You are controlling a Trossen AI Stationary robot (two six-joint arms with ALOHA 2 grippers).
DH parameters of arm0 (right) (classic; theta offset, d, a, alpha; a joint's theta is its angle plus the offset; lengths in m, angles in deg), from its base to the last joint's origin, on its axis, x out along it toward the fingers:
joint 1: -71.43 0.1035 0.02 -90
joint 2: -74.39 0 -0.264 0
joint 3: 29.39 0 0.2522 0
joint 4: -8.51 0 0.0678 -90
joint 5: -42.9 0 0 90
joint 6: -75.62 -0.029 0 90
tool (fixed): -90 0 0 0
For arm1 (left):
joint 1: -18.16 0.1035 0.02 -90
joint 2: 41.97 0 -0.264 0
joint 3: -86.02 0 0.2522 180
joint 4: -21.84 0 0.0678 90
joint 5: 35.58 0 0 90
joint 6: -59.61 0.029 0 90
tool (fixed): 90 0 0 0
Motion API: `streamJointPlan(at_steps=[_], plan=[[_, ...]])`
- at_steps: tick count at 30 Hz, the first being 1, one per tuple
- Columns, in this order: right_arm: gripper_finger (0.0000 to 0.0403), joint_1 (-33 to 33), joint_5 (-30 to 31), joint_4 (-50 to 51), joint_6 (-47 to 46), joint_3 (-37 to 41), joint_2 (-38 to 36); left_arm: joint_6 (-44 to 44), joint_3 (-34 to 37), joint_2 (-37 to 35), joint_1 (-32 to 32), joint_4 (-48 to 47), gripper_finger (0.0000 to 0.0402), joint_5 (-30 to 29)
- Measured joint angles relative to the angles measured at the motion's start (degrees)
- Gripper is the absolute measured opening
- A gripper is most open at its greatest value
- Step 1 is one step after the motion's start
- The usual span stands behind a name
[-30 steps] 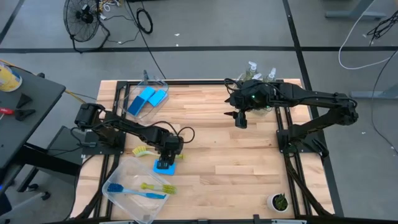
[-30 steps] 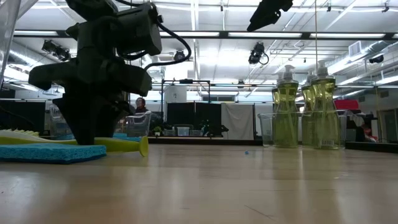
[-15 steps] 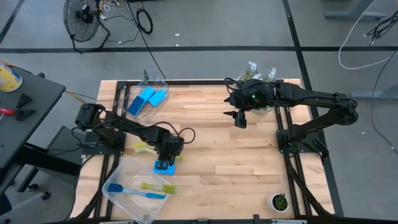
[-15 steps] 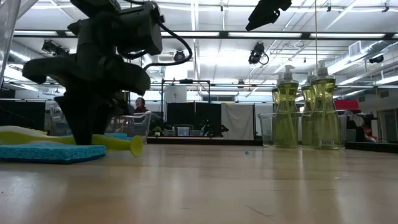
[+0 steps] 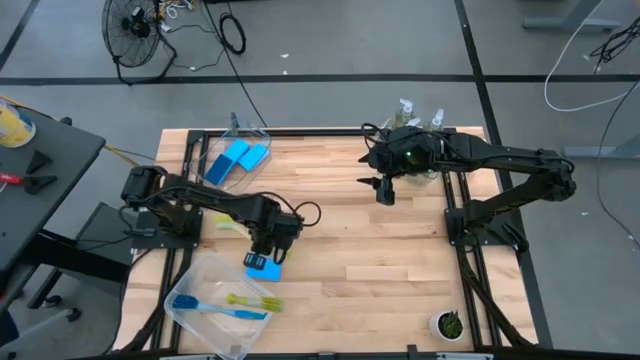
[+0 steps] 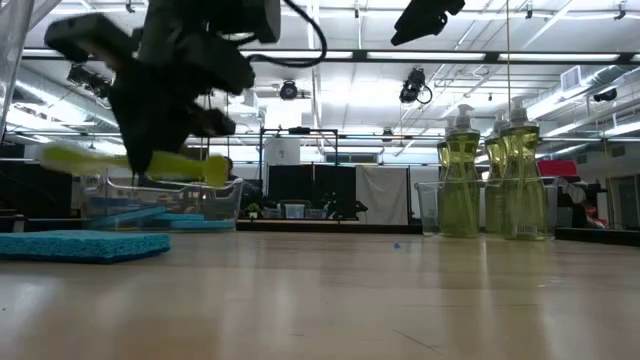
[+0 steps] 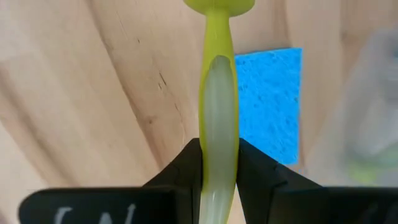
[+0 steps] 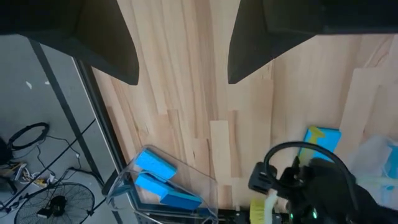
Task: Pick & Place Kitchen Sink Supplies
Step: Put the yellow dish brush into the white bin
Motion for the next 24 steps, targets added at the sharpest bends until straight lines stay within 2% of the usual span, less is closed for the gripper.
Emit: streamJointPlan(at_steps=[13, 24], plan=[[0.0247, -0.01, -0.01, 0.15, 1.54, 0.0, 0.0, 4.7, -19.18, -0.02, 0.0, -23.12, 0.0075, -0.37], [0.0247, 0.0, -0.33, 0.16, 3.24, 0.0, 0.0, 3.59, -34.47, -0.09, -2.55, -33.87, 0.0075, -0.73]])
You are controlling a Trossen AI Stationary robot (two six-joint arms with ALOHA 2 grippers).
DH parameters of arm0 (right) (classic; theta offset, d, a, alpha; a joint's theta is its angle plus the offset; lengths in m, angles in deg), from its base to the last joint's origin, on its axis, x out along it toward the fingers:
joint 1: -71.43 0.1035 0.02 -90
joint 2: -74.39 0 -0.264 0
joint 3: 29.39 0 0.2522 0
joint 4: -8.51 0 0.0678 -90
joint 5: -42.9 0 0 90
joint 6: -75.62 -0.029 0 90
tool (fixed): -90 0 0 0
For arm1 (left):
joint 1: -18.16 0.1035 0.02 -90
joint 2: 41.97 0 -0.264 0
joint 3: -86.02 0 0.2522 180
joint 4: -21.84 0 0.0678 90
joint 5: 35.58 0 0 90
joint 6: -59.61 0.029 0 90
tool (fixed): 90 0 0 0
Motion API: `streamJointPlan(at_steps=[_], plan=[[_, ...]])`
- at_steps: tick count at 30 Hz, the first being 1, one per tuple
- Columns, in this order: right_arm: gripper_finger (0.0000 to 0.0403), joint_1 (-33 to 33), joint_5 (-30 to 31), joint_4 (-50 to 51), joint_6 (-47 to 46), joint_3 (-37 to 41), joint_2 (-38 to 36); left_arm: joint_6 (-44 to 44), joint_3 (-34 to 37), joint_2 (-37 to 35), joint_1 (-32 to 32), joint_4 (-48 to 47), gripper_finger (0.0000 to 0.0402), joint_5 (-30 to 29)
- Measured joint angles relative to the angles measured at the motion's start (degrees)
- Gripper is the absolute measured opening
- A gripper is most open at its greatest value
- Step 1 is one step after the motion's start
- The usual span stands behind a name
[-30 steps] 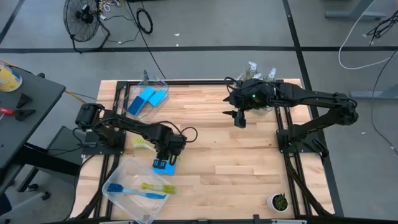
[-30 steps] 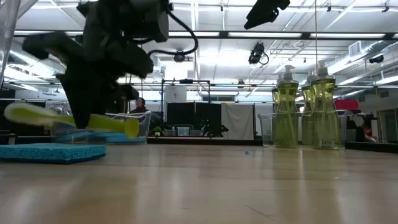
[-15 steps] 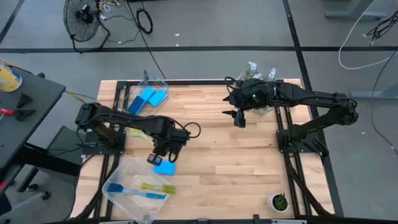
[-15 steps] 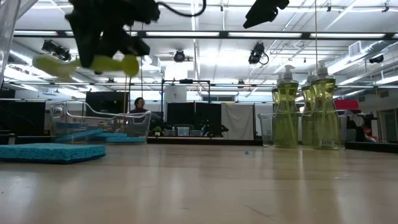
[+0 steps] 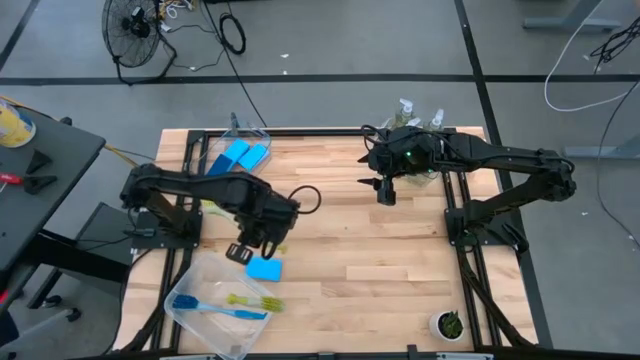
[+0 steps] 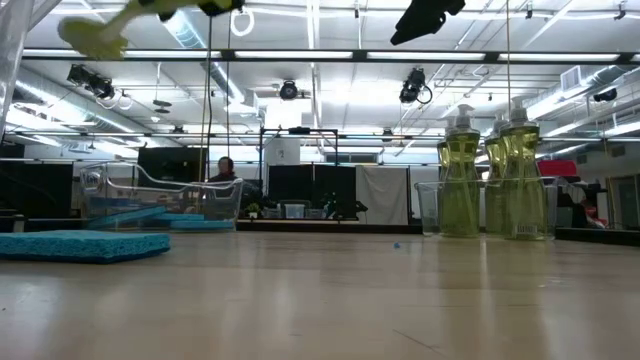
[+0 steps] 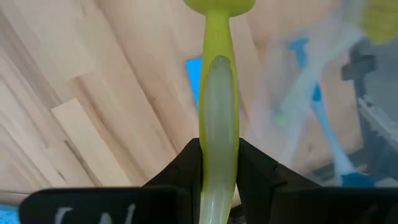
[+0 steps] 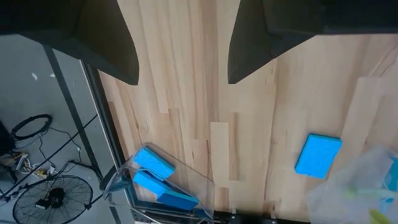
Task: Pick & Place Kitchen Sink Supplies
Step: Put the yellow dish brush into the white bin
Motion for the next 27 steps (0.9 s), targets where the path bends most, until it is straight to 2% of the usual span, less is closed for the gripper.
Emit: streamJointPlan(at_steps=[7, 16, 27], plan=[[0.0247, 0.0, -0.25, -0.01, 0.68, 0.0, 0.0, -1.23, -2.09, -0.55, -6.21, -0.19, 0.0075, 4.0], [0.0247, -0.02, -0.29, -1.19, 1.72, -0.02, 0.02, -1.57, -2.07, -0.48, -14.91, -0.19, 0.0077, 5.74], [0.0247, 0.0, -0.33, -1.25, 1.09, -0.02, 0.02, -6.77, -2.05, -0.46, -24.99, -0.17, 0.0076, 11.58]])
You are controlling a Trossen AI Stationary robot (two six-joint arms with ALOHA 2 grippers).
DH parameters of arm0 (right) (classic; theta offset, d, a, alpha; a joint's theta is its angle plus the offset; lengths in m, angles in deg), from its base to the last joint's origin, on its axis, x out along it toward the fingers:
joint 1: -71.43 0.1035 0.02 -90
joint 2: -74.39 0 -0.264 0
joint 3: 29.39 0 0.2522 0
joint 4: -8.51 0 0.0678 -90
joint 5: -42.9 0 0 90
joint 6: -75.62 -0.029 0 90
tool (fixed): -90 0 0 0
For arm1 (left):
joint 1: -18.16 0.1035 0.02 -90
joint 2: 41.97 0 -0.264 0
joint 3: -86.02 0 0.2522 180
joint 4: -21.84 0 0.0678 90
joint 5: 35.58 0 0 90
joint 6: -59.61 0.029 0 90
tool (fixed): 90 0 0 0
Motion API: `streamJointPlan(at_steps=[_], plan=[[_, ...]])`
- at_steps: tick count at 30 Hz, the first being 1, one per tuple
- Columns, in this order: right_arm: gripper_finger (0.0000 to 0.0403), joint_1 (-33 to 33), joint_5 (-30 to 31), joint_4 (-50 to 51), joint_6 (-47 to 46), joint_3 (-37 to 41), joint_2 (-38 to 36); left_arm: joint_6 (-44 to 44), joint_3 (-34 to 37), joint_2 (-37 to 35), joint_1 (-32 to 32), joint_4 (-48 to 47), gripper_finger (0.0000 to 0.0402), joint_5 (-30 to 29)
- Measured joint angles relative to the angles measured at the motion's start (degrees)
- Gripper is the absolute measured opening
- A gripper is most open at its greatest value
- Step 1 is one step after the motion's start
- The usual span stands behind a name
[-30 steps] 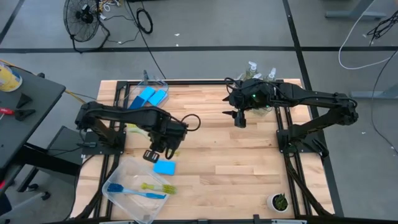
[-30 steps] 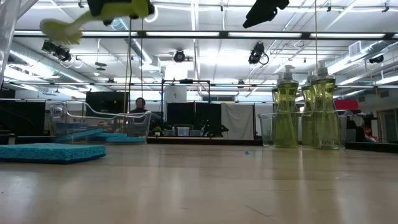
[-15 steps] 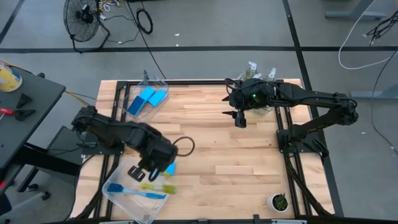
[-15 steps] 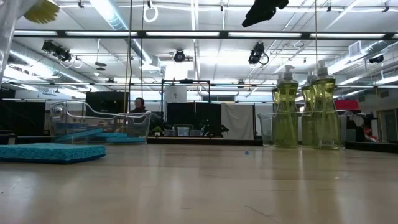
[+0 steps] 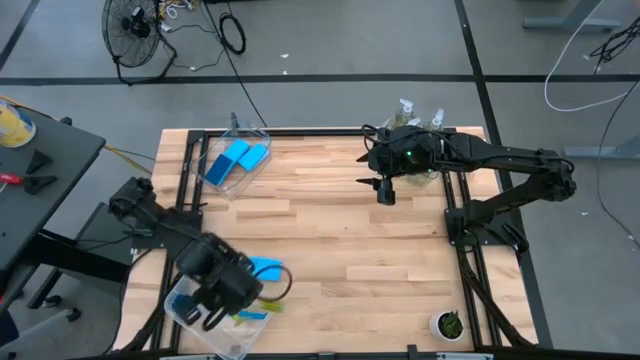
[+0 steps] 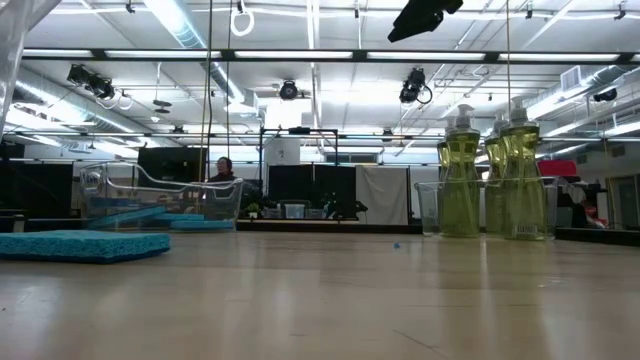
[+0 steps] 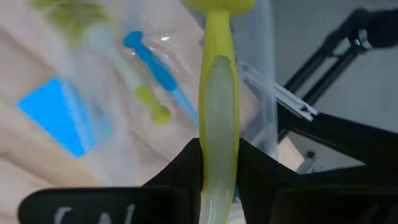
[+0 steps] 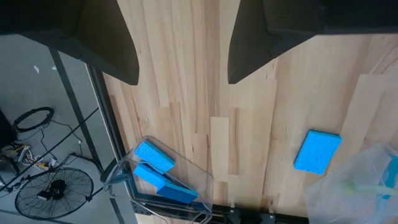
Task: Pick & Place Kitchen Sink Supplies
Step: Put the yellow dish brush into the white bin
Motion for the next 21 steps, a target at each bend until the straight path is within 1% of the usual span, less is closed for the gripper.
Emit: streamJointPlan(at_steps=[4, 9, 11, 13, 16, 21], plan=[[0.0247, -0.01, 0.03, -0.02, 0.0, 0.0, 0.0, 2.16, 0.0, 0.0, -2.88, -0.01, 0.0083, 0.1], [0.0247, -0.01, 0.06, -0.04, 0.0, 0.0, 0.0, 10.17, 0.0, 0.0, -5.5, 0.0, 0.0078, -1.12], [0.0247, 0.0, 0.09, -0.04, -0.16, 0.0, 0.0, 10.69, 0.35, 0.15, -5.88, 0.0, 0.008, -2.86], [0.0247, 0.0, 0.13, -0.17, -0.85, 0.0, 0.0, 10.58, 1.08, 0.22, -5.8, 0.0, 0.0085, -3.38], [0.0247, -0.01, 0.17, -0.67, -1.31, 0.0, 0.0, 10.75, 2.89, 0.22, -5.68, 0.62, 0.0088, -3.5], [0.0247, 0.0, 0.17, -1.68, -1.31, 0.0, 0.0, 11.04, 6.41, 0.24, -5.57, 3.02, 0.0081, -2.81]])
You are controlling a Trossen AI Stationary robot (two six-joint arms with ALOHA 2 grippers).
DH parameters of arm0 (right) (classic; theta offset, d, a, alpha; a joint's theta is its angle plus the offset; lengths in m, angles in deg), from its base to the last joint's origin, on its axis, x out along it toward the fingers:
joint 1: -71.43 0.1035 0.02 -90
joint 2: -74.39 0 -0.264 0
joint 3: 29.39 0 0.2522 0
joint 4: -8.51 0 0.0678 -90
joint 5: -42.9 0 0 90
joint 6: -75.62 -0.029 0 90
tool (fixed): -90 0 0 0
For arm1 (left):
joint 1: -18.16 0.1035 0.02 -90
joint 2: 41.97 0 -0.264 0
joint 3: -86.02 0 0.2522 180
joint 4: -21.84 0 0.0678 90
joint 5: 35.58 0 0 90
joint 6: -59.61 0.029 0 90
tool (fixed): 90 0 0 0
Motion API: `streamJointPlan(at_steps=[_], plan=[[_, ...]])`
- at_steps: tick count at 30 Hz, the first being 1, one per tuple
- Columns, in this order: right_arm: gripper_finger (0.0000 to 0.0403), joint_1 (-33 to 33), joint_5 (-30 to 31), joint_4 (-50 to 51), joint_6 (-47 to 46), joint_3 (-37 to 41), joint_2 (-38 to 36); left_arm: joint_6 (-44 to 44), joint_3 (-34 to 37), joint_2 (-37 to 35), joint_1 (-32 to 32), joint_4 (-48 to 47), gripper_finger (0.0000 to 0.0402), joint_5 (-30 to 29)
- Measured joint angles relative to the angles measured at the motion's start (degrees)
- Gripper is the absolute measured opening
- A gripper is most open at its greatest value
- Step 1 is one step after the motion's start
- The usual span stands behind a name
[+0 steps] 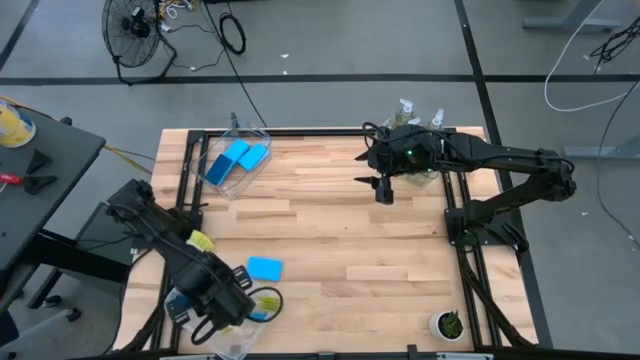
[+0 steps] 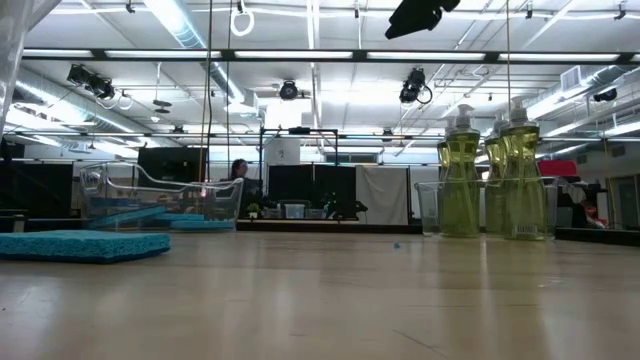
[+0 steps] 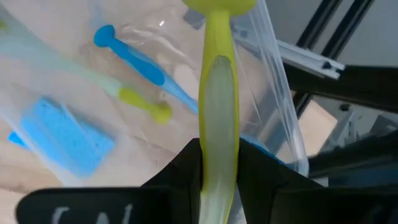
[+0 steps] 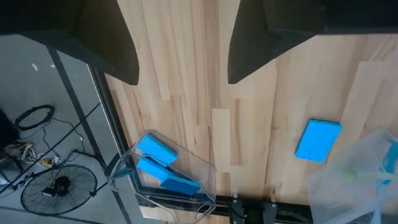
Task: Pick & Place Kitchen Sink Supplies
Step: Put the yellow dish brush into the white bin, then put the blue sponge into the left transparent bin
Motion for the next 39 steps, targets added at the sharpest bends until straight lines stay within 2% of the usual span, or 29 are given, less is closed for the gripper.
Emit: streamJointPlan(at_steps=[6, 13, 19, 26, 32, 35, 39], plan=[[0.0247, 0.0, 0.0, -1.19, 0.0, 0.0, 0.0, -0.05, 3.61, 0.0, -0.11, 9.22, 0.0097, 0.81], [0.0247, -0.01, -0.02, -1.23, 0.22, 0.0, 0.0, -2.95, 3.64, 0.02, 0.0, 9.18, 0.0108, 1.92], [0.0247, -0.01, -0.02, -1.23, 0.39, 0.0, 0.0, -9.52, 3.64, 0.02, 0.22, 9.13, 0.0109, 3.28], [0.0247, -0.02, -0.02, -1.27, 1.51, 0.0, 0.0, -11.38, 3.62, -0.02, 1.39, 6.86, 0.0115, 4.52], [0.0247, 0.0, -0.02, -1.29, 1.52, 0.0, 0.0, -12.65, 2.51, -1.65, 4.82, 1.43, 0.0166, 4.18], [0.0247, 0.0, -0.02, -1.29, 1.53, 0.0, 0.0, -12.46, 0.88, -2.23, 6.93, -2.35, 0.0201, 2.24], [0.0247, 0.0, -0.04, -1.29, 1.53, 0.0, 0.0, -11.06, 0.08, -3.61, 10.08, -2.89, 0.0236, -2.19]])
